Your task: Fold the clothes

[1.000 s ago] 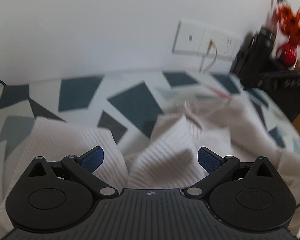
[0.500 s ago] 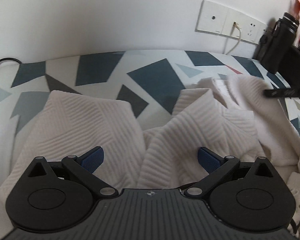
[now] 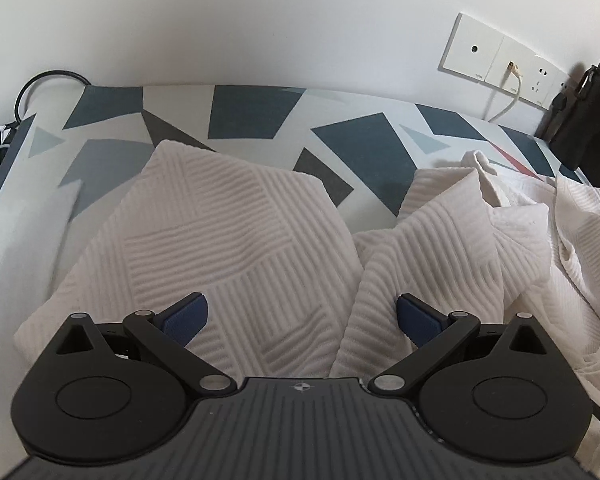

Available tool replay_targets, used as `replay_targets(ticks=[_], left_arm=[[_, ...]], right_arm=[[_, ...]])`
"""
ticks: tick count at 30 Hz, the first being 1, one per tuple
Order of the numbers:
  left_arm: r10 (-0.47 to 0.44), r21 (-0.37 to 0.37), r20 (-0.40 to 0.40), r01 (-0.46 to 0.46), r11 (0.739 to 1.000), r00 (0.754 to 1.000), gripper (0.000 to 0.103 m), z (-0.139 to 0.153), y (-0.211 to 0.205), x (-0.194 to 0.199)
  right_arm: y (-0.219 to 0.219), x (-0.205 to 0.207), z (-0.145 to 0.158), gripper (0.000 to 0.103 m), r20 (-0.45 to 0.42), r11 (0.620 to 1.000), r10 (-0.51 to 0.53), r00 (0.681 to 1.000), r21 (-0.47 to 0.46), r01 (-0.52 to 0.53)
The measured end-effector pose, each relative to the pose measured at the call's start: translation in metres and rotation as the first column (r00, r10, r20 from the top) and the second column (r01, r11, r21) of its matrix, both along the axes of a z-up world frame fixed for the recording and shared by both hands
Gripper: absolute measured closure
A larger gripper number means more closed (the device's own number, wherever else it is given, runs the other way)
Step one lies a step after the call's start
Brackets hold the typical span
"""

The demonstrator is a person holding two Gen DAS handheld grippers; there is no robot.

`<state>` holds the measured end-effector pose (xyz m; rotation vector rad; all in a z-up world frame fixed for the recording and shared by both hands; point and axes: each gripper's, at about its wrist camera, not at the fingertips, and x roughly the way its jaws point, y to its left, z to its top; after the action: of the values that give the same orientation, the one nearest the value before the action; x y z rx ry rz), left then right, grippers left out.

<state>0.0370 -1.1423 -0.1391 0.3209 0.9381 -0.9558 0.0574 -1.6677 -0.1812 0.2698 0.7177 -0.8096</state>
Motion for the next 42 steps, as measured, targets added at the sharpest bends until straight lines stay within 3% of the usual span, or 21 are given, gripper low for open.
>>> replay_targets(ticks=[4,7,9,11,12,13,21,27,29,33,36,39,42], left_arm=[[-0.002,0.002,-0.001,0.002,1.000,1.000,0.005,-0.002,0.002,-0.003],[-0.035,-0.018,-0.038,0.035,0.999,0.999,0.038,-0.002,0.004,-0.005],[-0.046,-0.011,-0.022,0.046,0.999,0.999,0.044,0.001,0.004,-0.007],[-0.057,-0.005,-0.001,0.057,0.998,0.998,0.050,0.003,0.005,-0.010],[-0.060,-0.002,0.007,0.060,0.998,0.998,0.051,0.004,0.005,-0.011],[-0.060,-0.001,0.013,0.060,0.998,0.998,0.052,0.004,0.006,-0.012],[-0.015,-0.010,0.019,0.015,1.000,1.000,0.053,0.002,0.015,-0.004],[0.019,-0.023,0.002,-0.019,1.000,1.000,0.052,0.002,0.022,0.009],[0.014,-0.036,-0.018,-0.015,0.999,1.000,0.046,0.005,0.025,0.013],[-0.017,-0.110,-0.037,0.013,0.994,0.999,0.031,0.021,0.034,0.019],[0.017,-0.180,-0.061,-0.028,0.983,0.998,0.028,0.035,0.043,0.033],[0.100,-0.176,-0.102,-0.117,0.977,0.990,0.029,0.035,0.044,0.055],[0.120,-0.140,-0.119,-0.137,0.981,0.986,0.029,0.026,0.032,0.066]], right_arm=[[0.040,0.036,-0.014,0.033,-0.078,0.966,0.258,0.963,0.024,-0.257],[0.050,0.058,-0.035,0.031,-0.134,0.956,0.293,0.947,0.071,-0.286],[0.046,0.063,-0.044,0.036,-0.138,0.961,0.270,0.953,0.106,-0.257],[0.037,0.058,-0.045,0.054,-0.122,0.969,0.232,0.965,0.118,-0.218],[0.033,0.054,-0.043,0.075,-0.133,0.975,0.209,0.969,0.105,-0.196],[0.028,0.049,-0.042,0.081,-0.144,0.981,0.179,0.973,0.099,-0.166],[-0.002,-0.011,-0.044,0.080,-0.218,0.993,-0.075,0.973,0.069,0.092],[-0.005,-0.026,-0.043,0.077,-0.240,0.981,-0.143,0.960,0.092,0.169],[-0.004,-0.023,-0.041,0.076,-0.231,0.978,-0.147,0.962,0.114,0.177],[0.004,-0.015,-0.030,0.072,-0.158,0.979,-0.103,0.982,0.159,0.128],[0.014,-0.003,-0.019,0.072,-0.081,0.981,-0.021,0.996,0.190,0.037],[0.023,0.018,-0.009,0.071,-0.006,0.970,0.085,0.996,0.228,-0.081],[0.036,0.047,-0.001,0.069,0.054,0.944,0.202,0.978,0.254,-0.209]])
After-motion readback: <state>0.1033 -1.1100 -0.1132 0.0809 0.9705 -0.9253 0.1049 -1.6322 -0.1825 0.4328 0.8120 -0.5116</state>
